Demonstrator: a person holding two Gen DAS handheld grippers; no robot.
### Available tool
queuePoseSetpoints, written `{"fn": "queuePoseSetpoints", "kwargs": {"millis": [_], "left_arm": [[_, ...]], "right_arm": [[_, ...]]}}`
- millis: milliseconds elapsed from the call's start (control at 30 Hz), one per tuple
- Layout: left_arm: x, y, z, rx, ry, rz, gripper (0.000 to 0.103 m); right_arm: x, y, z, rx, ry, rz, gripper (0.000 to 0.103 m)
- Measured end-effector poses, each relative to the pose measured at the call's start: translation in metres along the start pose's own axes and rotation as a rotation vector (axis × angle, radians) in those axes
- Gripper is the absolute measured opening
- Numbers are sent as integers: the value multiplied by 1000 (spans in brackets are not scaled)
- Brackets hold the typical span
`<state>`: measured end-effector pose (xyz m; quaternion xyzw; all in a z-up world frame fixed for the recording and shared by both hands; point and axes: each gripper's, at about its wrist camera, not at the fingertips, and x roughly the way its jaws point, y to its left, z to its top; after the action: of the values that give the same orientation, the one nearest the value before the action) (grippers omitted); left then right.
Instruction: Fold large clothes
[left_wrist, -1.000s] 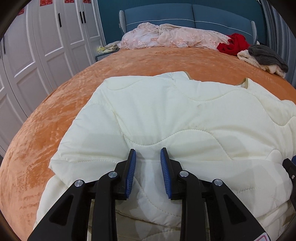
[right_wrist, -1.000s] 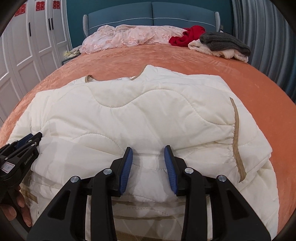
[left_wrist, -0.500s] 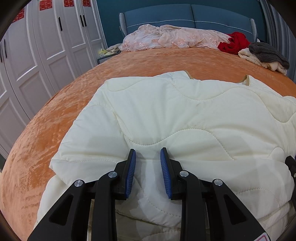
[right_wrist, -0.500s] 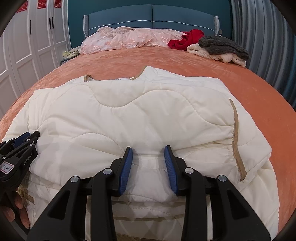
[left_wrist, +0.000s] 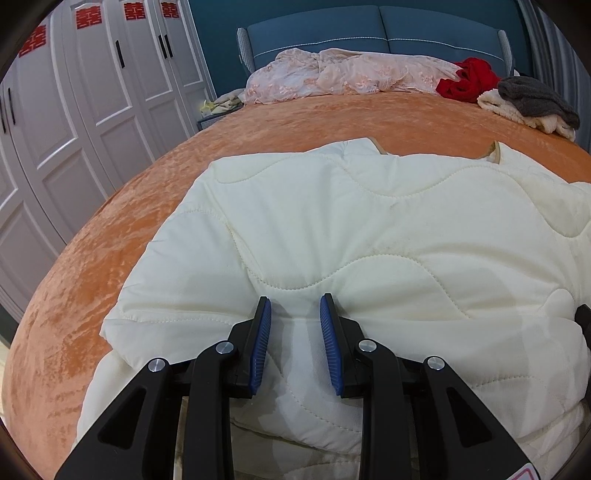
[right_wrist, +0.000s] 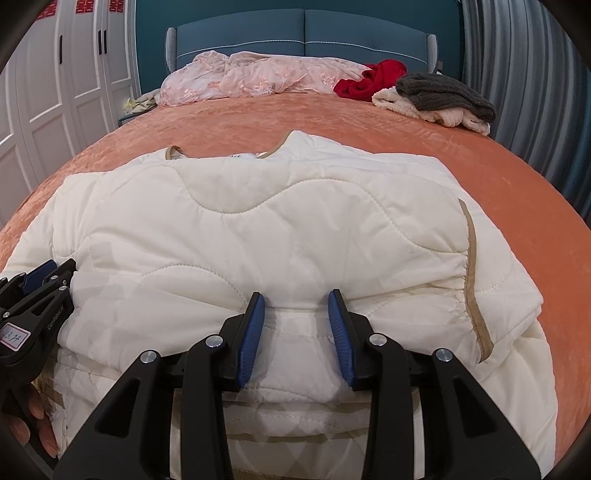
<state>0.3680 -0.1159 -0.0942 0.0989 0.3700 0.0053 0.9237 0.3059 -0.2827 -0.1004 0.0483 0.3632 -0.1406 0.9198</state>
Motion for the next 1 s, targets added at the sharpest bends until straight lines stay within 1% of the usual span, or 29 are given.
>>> {"fn": "queuePoseSetpoints", "kwargs": {"millis": [67, 100, 133, 167, 200, 233, 267, 300, 333, 367, 400, 433, 467, 500, 567, 633, 700, 767, 800, 867, 900, 933, 1000], "left_arm": [[-2, 7, 5, -24, 25, -41, 26], [-4, 13, 9, -45, 45, -78, 27], [-10, 25, 15, -81, 64, -153, 28], [-16, 38, 21, -114, 67, -222, 29], [-21, 48, 28, -128, 55, -254, 29], [-24, 56, 35, -127, 38, -261, 29], [-27, 66, 49, -115, 10, -253, 29], [-25, 72, 62, -107, -2, -243, 30], [-20, 77, 75, -106, 3, -238, 35], [-8, 83, 92, -123, 24, -240, 38], [5, 89, 107, -151, 47, -258, 41], [16, 91, 116, -173, 69, -269, 41], [34, 95, 128, -205, 100, -268, 41], [48, 98, 136, -231, 121, -274, 41], [77, 101, 148, -273, 150, -266, 41], [108, 100, 153, -294, 203, -247, 41], [127, 97, 150, -286, 232, -245, 41], [135, 94, 143, -267, 226, -234, 41], [139, 90, 139, -251, 218, -220, 41], [145, 86, 129, -230, 198, -202, 41], [146, 86, 125, -230, 180, -198, 41], [145, 85, 122, -229, 160, -194, 41], [144, 83, 119, -220, 135, -183, 42]], "right_arm": [[-2, -2, 5, 9, 17, 15, 35], [-8, -6, 10, 22, 30, 38, 36], [-14, -8, 14, 33, 27, 56, 38], [-26, -10, 22, 43, -1, 100, 39], [-34, -9, 28, 35, -26, 125, 43], [-43, -4, 42, 2, -65, 149, 46], [-46, 1, 51, -21, -83, 160, 48], [-46, 10, 68, -49, -94, 186, 55], [-39, 19, 85, -59, -81, 230, 60], [-30, 26, 99, -59, -55, 283, 61], [-15, 35, 116, -40, -28, 351, 61], [-2, 41, 128, -18, -9, 396, 61], [18, 49, 142, 20, 28, 452, 61], [41, 58, 155, 53, 73, 487, 61], [73, 72, 170, 68, 123, 483, 61], [109, 92, 183, 53, 173, 460, 61], [135, 105, 189, 52, 225, 455, 61], [163, 117, 185, 46, 296, 455, 60], [171, 122, 182, 30, 321, 450, 52], [179, 131, 171, -18, 332, 453, 23], [177, 133, 168, -30, 309, 468, 12], [173, 134, 165, -34, 291, 476, 3], [162, 127, 163, -21, 227, 483, 2]]}}
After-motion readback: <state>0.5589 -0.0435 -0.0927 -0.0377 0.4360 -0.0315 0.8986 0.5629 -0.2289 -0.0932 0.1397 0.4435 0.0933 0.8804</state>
